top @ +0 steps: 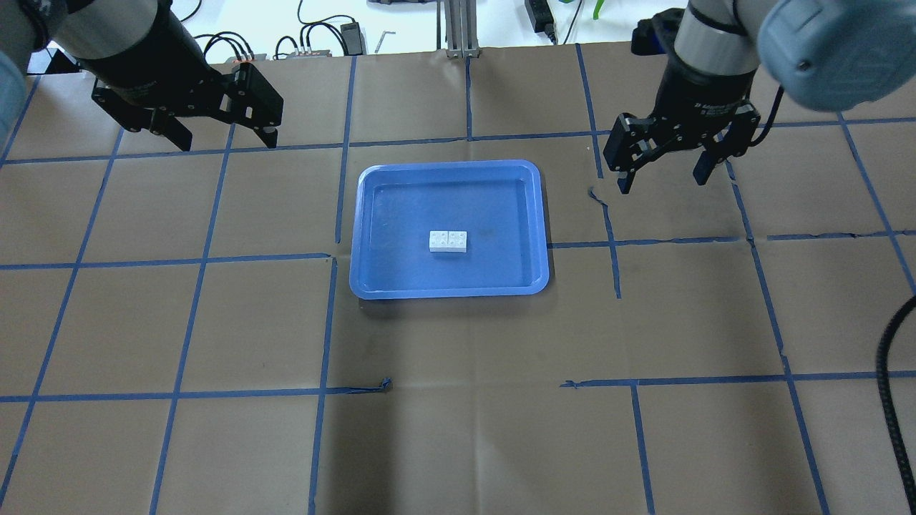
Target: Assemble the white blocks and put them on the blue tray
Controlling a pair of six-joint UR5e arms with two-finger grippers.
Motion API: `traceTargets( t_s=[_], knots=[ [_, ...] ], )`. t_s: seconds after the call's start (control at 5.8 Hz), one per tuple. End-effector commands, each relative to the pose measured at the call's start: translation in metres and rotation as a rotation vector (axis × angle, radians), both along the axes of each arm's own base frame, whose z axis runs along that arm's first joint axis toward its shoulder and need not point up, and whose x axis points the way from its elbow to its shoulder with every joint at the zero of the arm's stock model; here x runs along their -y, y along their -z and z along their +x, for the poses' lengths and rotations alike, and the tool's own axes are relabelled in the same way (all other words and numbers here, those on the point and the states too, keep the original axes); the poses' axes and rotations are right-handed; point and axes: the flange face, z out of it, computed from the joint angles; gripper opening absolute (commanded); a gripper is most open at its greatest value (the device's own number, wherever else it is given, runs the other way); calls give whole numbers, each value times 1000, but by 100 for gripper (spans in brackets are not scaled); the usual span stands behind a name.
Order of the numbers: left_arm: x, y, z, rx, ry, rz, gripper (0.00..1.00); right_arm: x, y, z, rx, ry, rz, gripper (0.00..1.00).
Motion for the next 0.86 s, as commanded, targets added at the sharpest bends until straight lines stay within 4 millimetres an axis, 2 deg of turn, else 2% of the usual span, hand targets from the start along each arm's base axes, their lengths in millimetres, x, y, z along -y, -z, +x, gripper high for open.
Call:
traceTargets(
  t_s=[0.0, 0.69],
  knots=[
    [0, -2, 0, -2, -2, -4, 99, -12, -30, 0, -8, 56, -18, 100],
    [1, -2, -1, -3, -8, -4, 99, -12, -30, 0, -10, 54, -13, 100]
  ],
)
